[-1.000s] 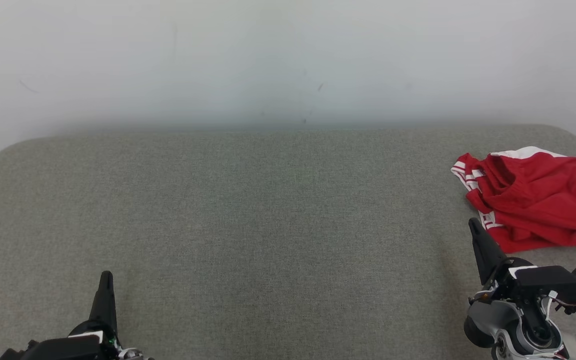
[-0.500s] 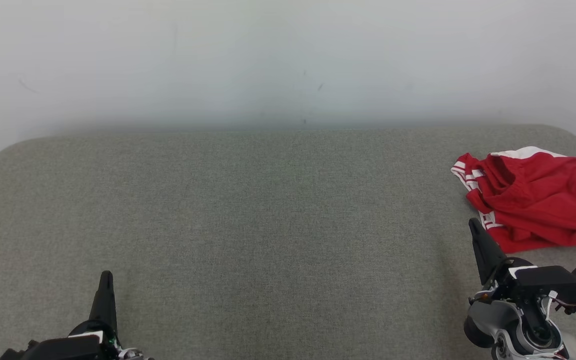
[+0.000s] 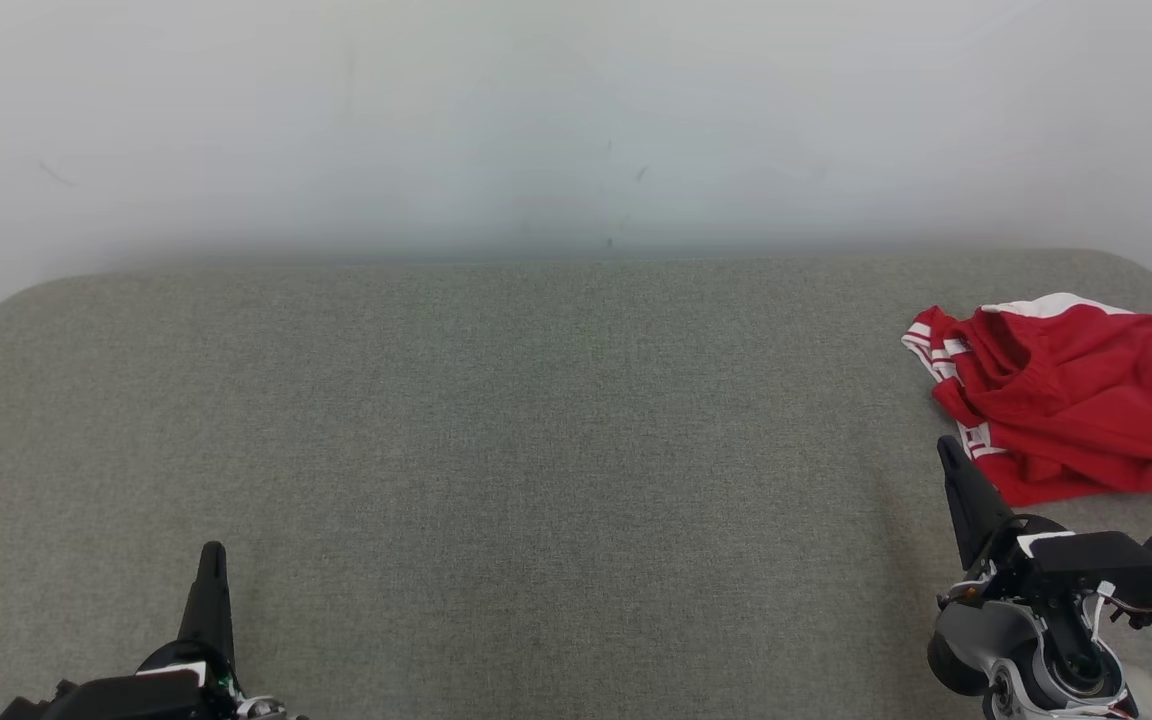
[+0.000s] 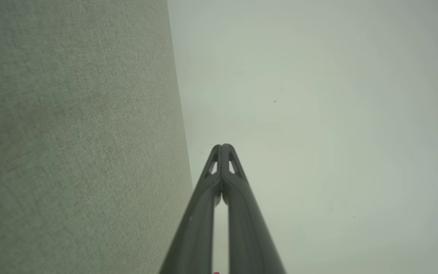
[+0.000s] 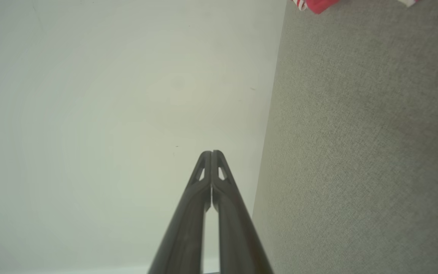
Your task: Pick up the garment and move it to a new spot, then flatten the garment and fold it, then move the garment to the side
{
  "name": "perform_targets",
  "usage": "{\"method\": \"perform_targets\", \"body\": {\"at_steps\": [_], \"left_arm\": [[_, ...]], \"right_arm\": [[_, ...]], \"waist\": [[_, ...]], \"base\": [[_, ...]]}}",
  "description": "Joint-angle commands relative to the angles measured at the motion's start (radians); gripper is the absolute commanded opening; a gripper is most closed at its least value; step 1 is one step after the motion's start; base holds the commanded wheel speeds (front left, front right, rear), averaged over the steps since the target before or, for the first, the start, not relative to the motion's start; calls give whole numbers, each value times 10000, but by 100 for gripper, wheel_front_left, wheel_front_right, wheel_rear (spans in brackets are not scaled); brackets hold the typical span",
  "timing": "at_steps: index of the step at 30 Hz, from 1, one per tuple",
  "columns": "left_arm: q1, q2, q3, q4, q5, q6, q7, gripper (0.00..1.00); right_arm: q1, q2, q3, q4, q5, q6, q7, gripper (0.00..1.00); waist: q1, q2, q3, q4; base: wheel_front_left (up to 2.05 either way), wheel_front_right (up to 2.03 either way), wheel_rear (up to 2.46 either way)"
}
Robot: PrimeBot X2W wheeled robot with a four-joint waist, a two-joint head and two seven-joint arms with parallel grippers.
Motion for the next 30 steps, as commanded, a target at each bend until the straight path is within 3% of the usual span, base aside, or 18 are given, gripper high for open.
{"method": "perform_targets", "body": {"at_steps": [1,30], "left_arm": [[-44,-7,26,-25,-69,14,33,0],[-43,-7,25,-25,-70,14,32,0]], "right_arm": [[-14,-5,-3,20,43,-21,11,0],[-14,-5,-3,20,44,-21,10,0]], "waist": [[0,-1,0,0],[0,-1,0,0]], "base": [[0,0,0],[0,0,0]]}}
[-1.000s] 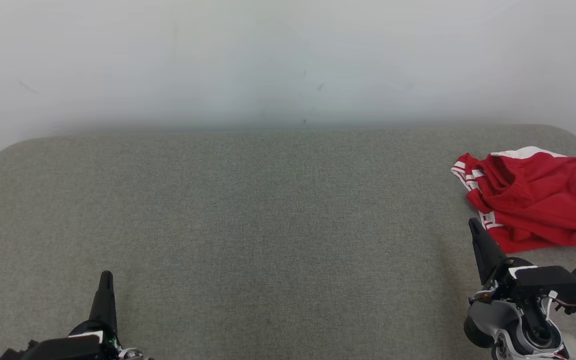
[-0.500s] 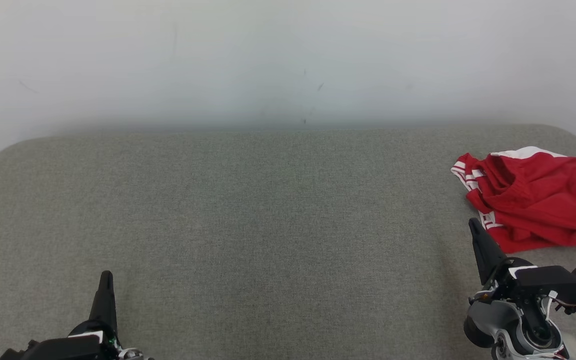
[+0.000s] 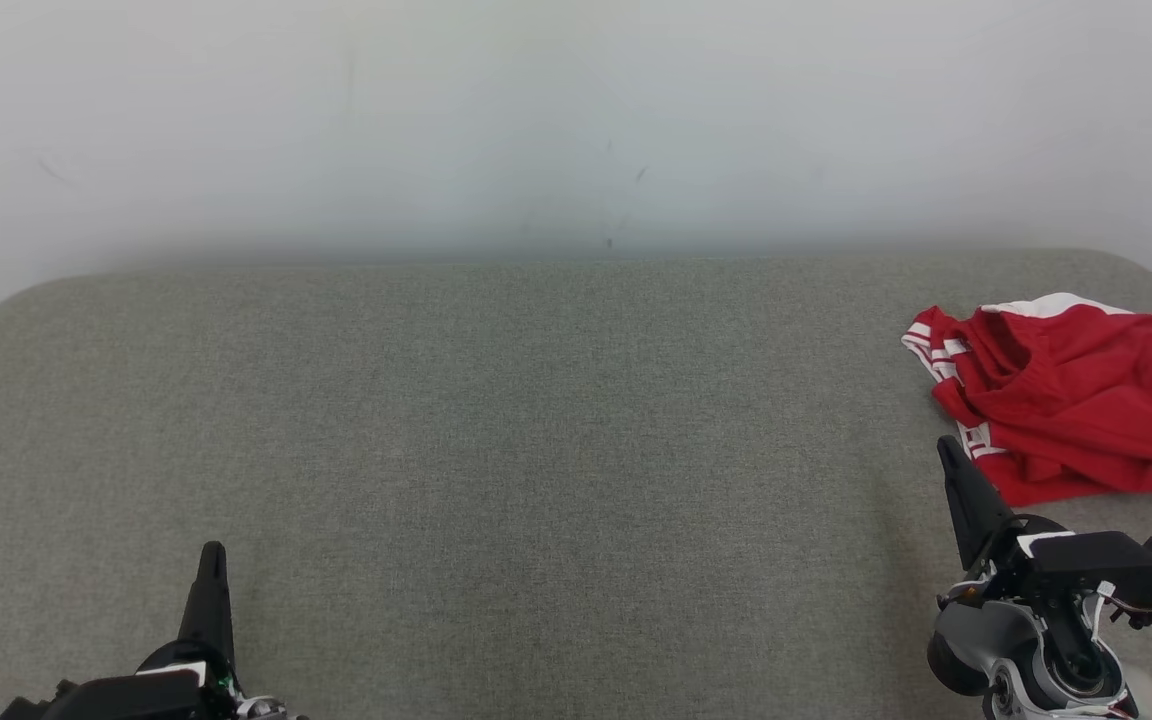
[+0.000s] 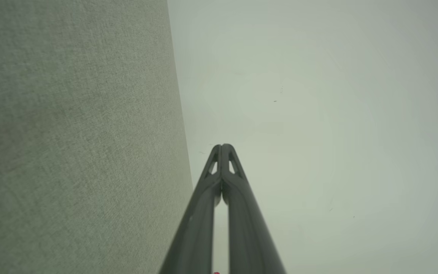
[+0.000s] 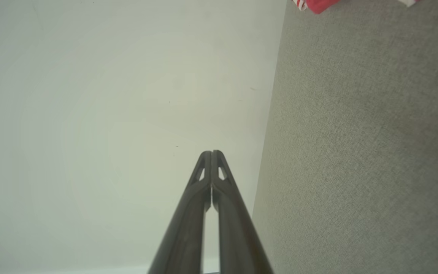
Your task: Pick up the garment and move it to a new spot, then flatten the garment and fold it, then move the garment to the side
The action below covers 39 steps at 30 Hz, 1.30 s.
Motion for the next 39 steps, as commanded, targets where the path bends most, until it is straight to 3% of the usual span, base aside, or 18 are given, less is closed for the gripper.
{"method": "perform_targets", "body": {"at_steps": [1,39], "left_arm": [[-43,-7,30,-23,-70,14,32,0],[-43,-7,27,-24,-71,14,31,0]], "right_arm": [[-14,-5,-3,20,44,-21,10,0],[-14,-5,-2,20,44,-21,9,0]], "waist": [[0,-1,0,0],[0,-1,0,0]], "base": [[0,0,0],[0,0,0]]}}
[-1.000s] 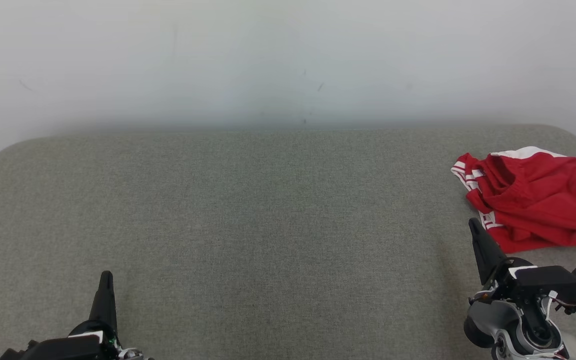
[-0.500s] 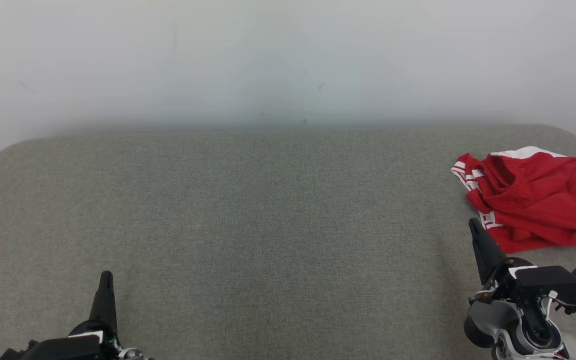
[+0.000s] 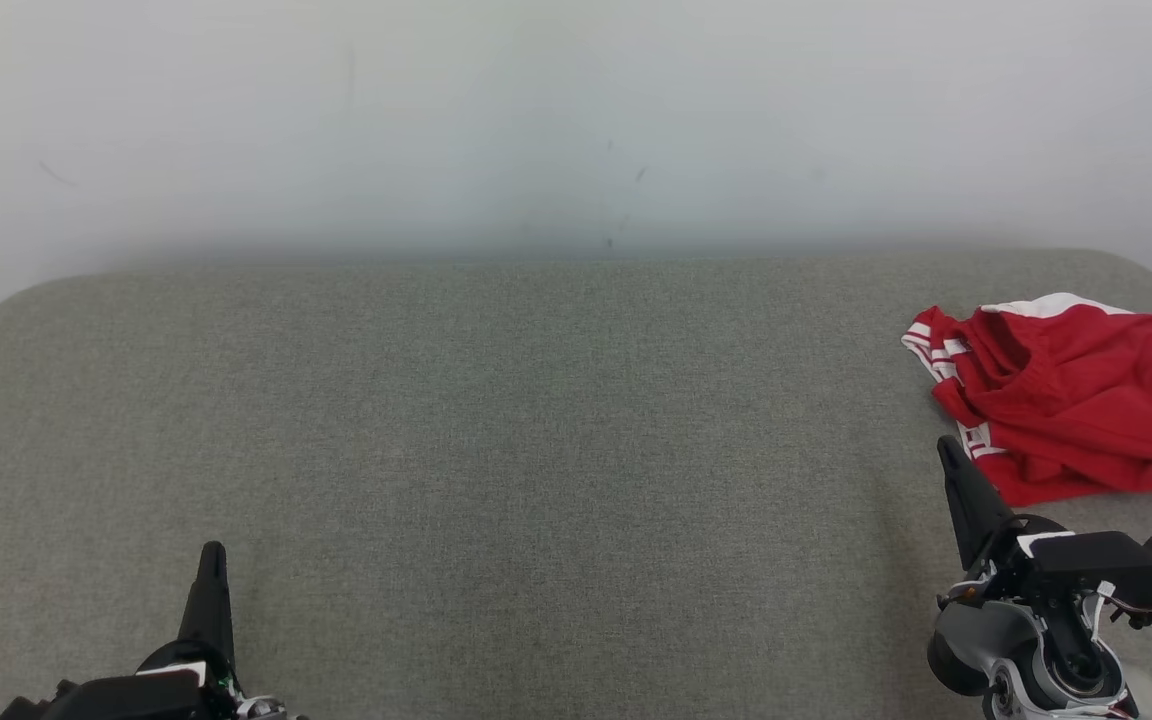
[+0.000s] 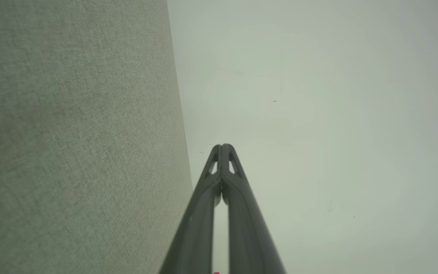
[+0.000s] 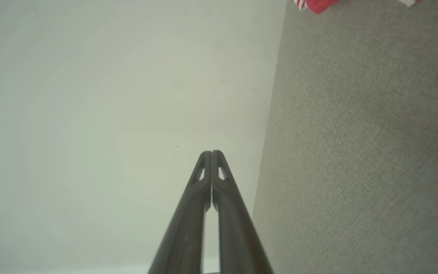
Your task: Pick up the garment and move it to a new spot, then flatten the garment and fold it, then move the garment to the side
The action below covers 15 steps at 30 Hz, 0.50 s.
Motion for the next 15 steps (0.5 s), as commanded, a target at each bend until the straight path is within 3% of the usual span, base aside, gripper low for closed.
{"method": "perform_targets", "body": {"at_steps": [1,15], "left_arm": [[-43,-6,30,-24,-71,14,31,0],[-43,-7,30,-24,-72,14,30,0]], "right_arm": [[-14,-5,-2,20,44,-21,9,0],[-14,-5,-2,20,45,-21,9,0]], "waist": [[0,0,0,0],[0,0,0,0]], "base": [[0,0,0],[0,0,0]]}}
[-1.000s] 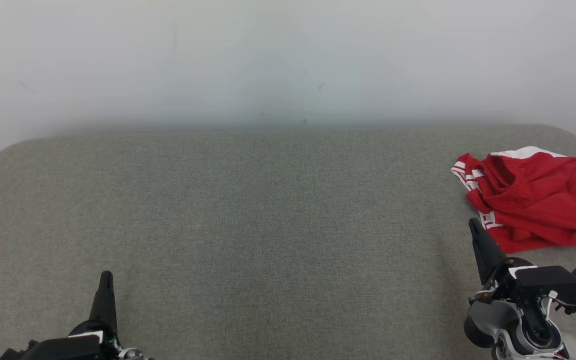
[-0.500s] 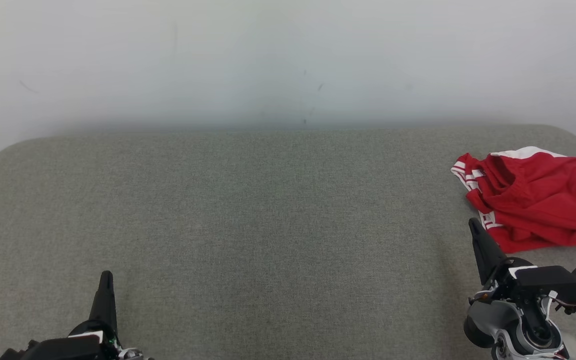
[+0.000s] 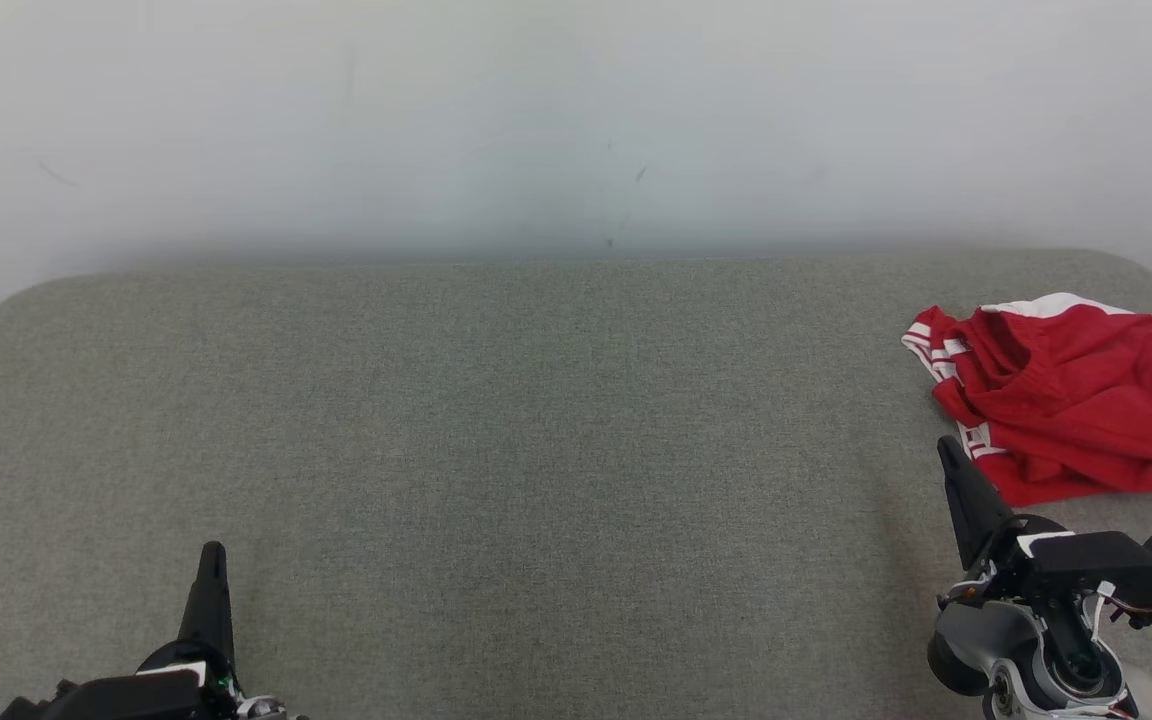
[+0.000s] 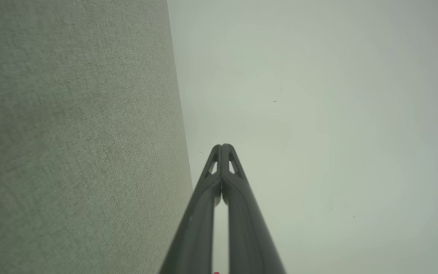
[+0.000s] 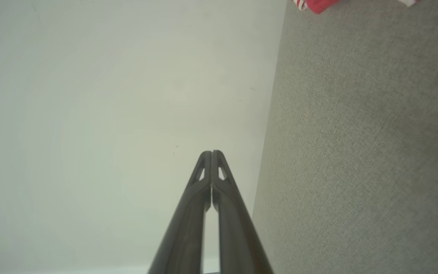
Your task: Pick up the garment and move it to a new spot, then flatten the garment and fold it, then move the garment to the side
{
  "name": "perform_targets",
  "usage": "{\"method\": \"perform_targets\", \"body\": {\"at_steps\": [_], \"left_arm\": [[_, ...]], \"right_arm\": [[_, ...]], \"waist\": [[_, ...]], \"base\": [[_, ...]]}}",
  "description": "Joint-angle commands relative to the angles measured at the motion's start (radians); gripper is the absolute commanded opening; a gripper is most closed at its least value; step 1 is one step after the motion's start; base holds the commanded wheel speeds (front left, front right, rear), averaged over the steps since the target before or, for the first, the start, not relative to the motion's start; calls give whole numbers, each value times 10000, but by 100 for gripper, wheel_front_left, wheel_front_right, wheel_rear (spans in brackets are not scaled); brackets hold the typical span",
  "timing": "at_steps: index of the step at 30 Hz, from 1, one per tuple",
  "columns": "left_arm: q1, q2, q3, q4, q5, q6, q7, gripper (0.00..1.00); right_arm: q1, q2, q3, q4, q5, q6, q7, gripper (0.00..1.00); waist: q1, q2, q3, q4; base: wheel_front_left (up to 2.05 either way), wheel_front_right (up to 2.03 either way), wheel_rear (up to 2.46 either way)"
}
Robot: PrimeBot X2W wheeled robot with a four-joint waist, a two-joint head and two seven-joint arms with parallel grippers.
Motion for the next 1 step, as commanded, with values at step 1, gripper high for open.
{"method": "perform_targets", "body": {"at_steps": [1], "left_arm": [[-43,-7,30,-24,-72,14,30,0]], "right_arm": [[-14,-5,-2,20,45,-21,9,0]], "waist": [[0,-1,0,0]], "base": [[0,0,0]]}}
